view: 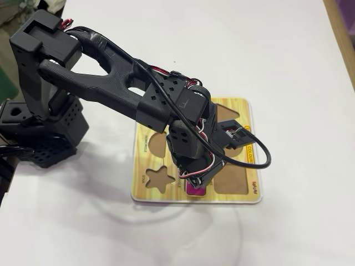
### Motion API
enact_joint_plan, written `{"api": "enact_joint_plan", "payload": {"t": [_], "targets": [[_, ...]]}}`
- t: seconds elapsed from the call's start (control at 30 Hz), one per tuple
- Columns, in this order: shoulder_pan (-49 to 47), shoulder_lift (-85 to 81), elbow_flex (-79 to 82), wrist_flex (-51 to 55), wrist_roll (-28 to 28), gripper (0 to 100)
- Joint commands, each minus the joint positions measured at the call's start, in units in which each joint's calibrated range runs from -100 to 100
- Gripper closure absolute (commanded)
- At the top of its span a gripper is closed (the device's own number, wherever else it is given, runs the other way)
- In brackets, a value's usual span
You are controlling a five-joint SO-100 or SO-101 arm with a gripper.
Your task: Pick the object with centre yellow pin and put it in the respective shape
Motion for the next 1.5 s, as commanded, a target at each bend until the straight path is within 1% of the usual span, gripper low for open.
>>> {"api": "enact_joint_plan", "payload": {"t": [0.0, 0.47, 0.77, 1.33, 1.47], "targets": [[-1.91, -0.38, -1.53, -0.68, -0.21, 99], [-5.23, -0.29, -1.53, -0.85, -0.21, 99], [-5.03, -0.21, -0.81, -2.41, -0.21, 99], [-4.35, -0.21, -0.18, -1.46, -0.21, 99], [-4.35, -0.29, 2.25, -1.54, -1.3, 99]]}}
